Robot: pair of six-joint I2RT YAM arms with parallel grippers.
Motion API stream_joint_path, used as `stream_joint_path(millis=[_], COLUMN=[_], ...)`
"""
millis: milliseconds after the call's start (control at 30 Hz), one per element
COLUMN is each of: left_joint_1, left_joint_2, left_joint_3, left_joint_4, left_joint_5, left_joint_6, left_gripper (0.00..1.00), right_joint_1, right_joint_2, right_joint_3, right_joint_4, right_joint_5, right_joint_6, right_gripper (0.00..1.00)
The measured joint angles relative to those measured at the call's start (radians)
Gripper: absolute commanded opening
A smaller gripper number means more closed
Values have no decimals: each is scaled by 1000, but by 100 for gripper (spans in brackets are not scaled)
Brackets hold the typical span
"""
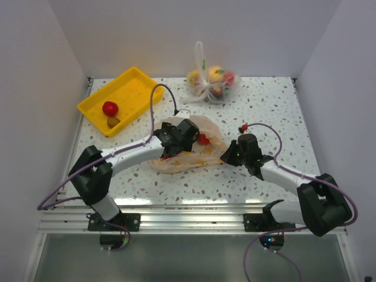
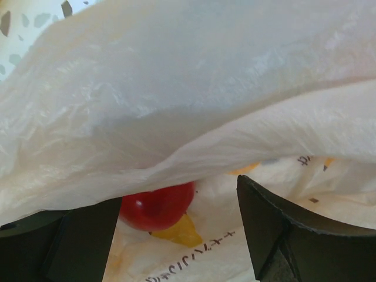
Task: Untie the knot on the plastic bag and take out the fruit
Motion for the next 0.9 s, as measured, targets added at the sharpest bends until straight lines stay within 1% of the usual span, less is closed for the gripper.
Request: stream_joint_path(millis=[167, 367, 400, 433, 567, 833, 900], left_joint_1=[50, 89, 92, 92, 94, 94, 94], left_joint_2=[21, 55, 58, 60, 60, 60, 60], left_joint_3=[8, -2, -8, -16, -50, -128, -138], left_joint_4=[43, 77, 85, 87, 89, 97, 101], left_joint_5=[-14, 14, 20, 24, 33, 64, 74], left_joint_6=[45, 65, 66, 67, 67, 56, 48], left_gripper=[86, 88, 91, 92, 100, 100, 97], right_joint_1=[0, 0, 0, 0, 0, 0, 0], right_joint_2=[9, 19, 19, 19, 20, 31, 33], right_joint_3=[0, 0, 0, 0, 0, 0, 0], right_joint_4=[1, 6, 6, 8, 8, 8, 8], right_joint_5=[0, 0, 0, 0, -1, -3, -3], right_joint_6=[0, 0, 0, 0, 0, 0, 0], right_gripper=[0, 0, 0, 0, 0, 0, 0])
